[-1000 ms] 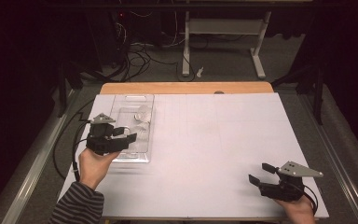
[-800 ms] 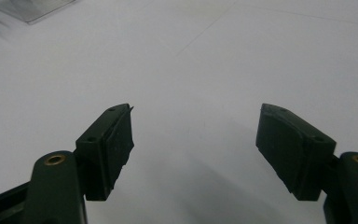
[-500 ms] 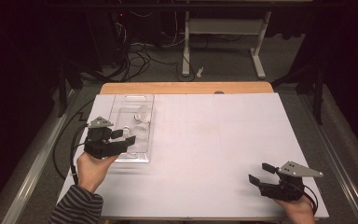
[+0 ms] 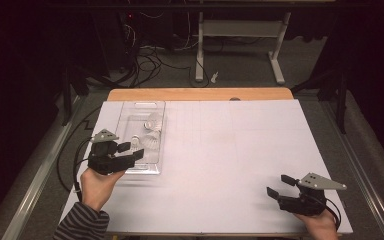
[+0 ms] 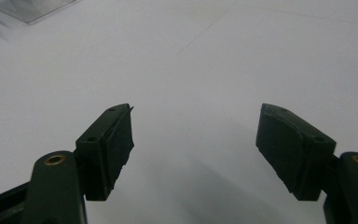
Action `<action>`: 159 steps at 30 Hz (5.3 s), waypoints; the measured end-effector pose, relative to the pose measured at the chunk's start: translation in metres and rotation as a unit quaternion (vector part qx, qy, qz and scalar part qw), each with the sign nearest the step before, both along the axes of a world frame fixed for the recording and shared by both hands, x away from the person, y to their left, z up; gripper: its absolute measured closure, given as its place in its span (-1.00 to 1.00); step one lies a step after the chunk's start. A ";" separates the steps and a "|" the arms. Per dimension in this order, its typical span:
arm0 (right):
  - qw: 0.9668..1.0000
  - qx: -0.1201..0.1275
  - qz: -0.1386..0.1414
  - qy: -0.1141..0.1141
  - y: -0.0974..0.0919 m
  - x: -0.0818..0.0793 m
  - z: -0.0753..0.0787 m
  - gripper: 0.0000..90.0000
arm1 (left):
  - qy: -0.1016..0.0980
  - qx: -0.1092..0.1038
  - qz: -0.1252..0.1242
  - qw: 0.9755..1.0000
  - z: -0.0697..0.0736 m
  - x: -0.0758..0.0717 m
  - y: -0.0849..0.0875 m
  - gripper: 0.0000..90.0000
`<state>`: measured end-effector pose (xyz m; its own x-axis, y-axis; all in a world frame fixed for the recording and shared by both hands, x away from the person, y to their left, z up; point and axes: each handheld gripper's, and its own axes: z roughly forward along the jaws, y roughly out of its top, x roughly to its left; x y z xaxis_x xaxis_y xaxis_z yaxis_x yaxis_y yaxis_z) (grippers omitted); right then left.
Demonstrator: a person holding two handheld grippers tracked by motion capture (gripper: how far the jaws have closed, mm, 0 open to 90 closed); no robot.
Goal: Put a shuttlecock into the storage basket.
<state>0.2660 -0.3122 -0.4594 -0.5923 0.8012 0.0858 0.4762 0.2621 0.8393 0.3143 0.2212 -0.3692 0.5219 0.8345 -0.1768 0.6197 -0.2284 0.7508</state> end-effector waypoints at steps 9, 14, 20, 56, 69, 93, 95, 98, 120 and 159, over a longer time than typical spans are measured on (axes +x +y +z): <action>1.000 0.000 0.000 0.000 0.000 0.000 0.000 -0.38 | -0.001 -0.004 0.002 1.000 -0.003 -0.005 0.003 -0.08; 1.000 0.001 0.000 0.001 0.000 0.000 0.000 -0.38 | -0.002 -0.005 0.004 1.000 -0.004 -0.009 0.004 -0.08; 1.000 0.001 0.000 0.001 0.000 0.000 0.000 -0.38 | -0.003 -0.005 0.005 1.000 -0.007 -0.013 0.006 -0.09; 1.000 -0.001 0.001 0.001 0.001 0.000 0.000 -0.38 | -0.011 -0.026 0.012 1.000 -0.026 -0.036 0.014 -0.16; 1.000 -0.002 0.001 0.001 0.001 0.000 0.000 -0.38 | -0.015 -0.032 0.011 0.999 -0.032 -0.041 0.013 -0.18; 1.000 -0.001 0.002 0.001 0.001 0.000 0.000 -0.38 | -0.024 -0.042 0.012 0.999 -0.044 -0.048 0.012 -0.20; 1.000 -0.001 0.002 0.002 0.001 0.000 0.000 -0.39 | -0.023 -0.042 0.012 0.999 -0.046 -0.048 0.012 -0.20; 1.000 -0.001 0.002 0.002 0.001 0.000 0.000 -0.39 | -0.023 -0.043 0.011 0.999 -0.048 -0.048 0.011 -0.20; 1.000 -0.001 0.002 0.002 0.001 0.000 0.000 -0.38 | -0.028 -0.058 0.015 0.998 -0.058 -0.050 0.012 -0.22; 1.000 -0.001 0.002 0.000 0.001 0.000 0.000 -0.38 | -0.024 -0.067 0.014 0.997 -0.072 -0.049 0.012 -0.24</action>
